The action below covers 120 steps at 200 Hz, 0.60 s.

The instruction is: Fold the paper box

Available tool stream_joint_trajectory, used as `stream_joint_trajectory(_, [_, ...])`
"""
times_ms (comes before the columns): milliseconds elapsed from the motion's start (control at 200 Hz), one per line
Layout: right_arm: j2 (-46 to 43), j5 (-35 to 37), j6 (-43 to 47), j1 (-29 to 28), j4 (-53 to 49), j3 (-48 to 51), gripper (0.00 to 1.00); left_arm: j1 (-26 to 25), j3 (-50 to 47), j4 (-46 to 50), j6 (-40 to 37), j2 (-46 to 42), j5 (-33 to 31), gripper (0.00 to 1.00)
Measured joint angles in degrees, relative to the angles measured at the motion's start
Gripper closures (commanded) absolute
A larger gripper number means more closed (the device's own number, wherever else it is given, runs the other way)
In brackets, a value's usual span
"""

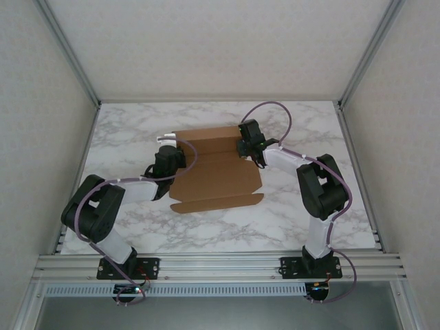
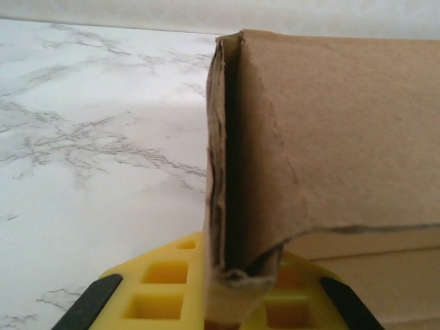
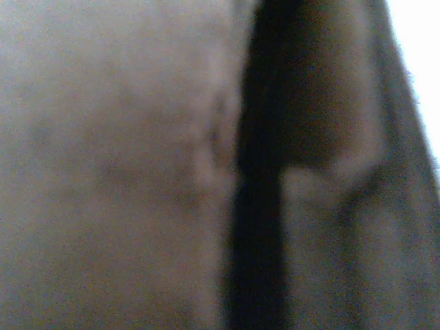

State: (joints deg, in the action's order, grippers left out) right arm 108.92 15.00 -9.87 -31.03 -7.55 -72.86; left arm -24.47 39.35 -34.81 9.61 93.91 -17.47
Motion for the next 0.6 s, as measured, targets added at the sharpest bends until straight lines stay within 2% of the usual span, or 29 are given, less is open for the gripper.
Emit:
stream_joint_trajectory(155, [0.02,1.4,-1.46,-0.63,-1.16,-0.48,1.0,-1.79,3.04,2.82,2.21,2.01,-6.08,1.0])
stream_joint_trajectory(325, [0.04,4.48,-4.63,-1.88,-3.1,-1.07,1.0,-3.3,5.25,5.51,4.37,3.45,-11.34,1.0])
stream_joint_trajectory(601, [1.16,11.63,-13.05,-4.44,-9.14,-3.98,1.0,-4.22,7.06,7.8,8.31,4.5,-13.79,1.0])
